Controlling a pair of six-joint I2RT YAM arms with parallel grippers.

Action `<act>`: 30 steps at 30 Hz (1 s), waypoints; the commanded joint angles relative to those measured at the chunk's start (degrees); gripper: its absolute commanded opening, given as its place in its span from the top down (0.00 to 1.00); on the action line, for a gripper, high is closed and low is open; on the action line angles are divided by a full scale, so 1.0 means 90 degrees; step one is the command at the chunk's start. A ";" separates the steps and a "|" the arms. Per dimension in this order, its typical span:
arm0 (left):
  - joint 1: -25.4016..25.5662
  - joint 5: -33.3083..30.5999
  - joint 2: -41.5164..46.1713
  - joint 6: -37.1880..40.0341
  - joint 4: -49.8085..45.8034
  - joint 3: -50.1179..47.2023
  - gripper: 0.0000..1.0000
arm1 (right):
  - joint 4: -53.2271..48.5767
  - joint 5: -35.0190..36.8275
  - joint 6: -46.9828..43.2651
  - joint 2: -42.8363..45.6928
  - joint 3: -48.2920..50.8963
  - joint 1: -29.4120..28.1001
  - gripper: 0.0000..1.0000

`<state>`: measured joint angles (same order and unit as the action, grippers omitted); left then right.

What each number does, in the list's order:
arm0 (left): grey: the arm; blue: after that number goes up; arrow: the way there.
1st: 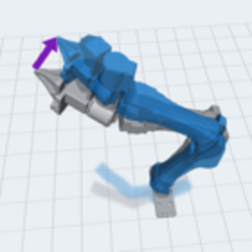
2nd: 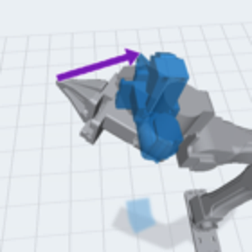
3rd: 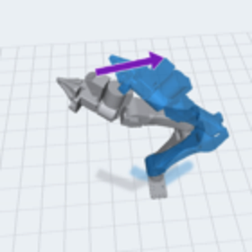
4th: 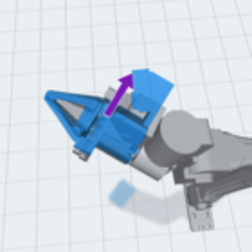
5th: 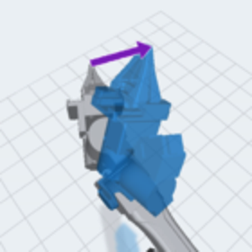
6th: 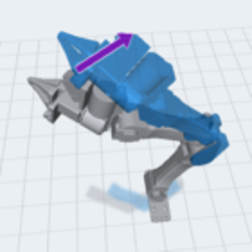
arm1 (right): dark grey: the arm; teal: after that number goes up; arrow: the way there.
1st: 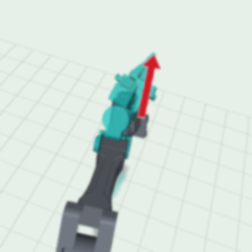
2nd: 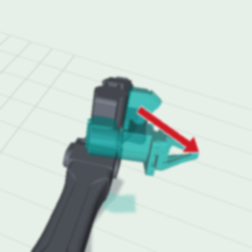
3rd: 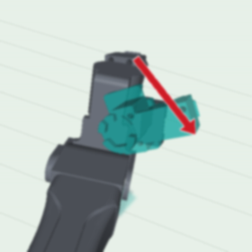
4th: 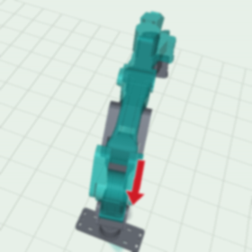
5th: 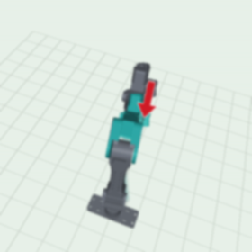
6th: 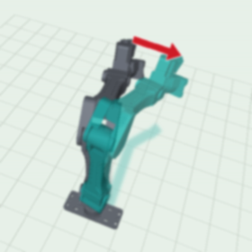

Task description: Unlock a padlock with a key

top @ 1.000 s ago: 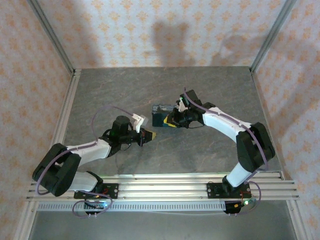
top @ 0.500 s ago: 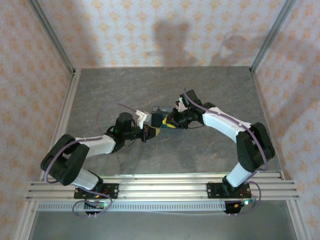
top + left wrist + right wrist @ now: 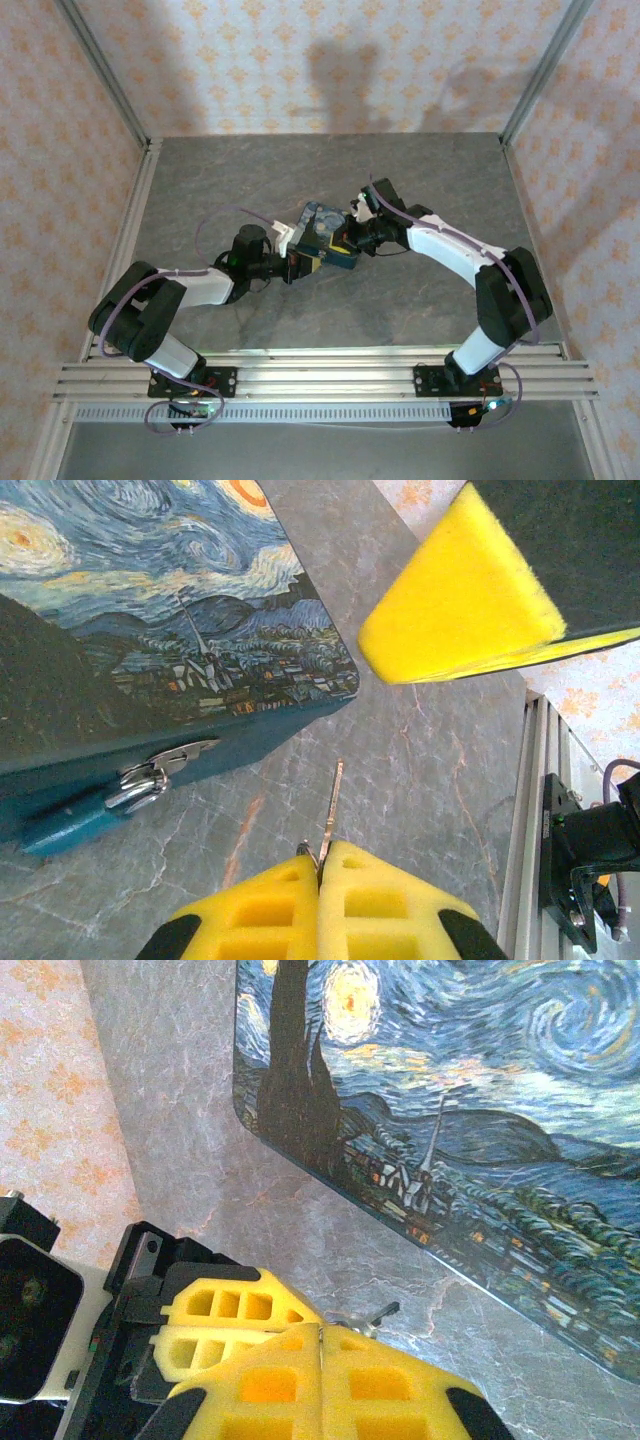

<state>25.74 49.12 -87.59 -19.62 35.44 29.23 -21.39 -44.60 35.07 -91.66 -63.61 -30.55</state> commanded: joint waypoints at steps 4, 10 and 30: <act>-0.0192 -0.0084 0.0141 0.0122 -0.0168 0.0046 1.00 | -0.0226 0.0787 -0.0233 0.0260 -0.0048 -0.0034 1.00; -0.0236 -0.1449 0.0848 0.0662 -0.2290 0.0053 1.00 | -0.0933 0.3475 -0.0427 0.0326 -0.0294 -0.1146 1.00; -0.0243 -0.2979 0.2071 0.0582 -0.3996 -0.0187 1.00 | -0.0631 0.6840 0.0593 -0.2107 -0.1451 -0.2553 0.44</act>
<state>23.94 24.51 -70.26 -15.51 1.67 28.34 -26.28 10.81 39.44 -109.19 -74.26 -53.69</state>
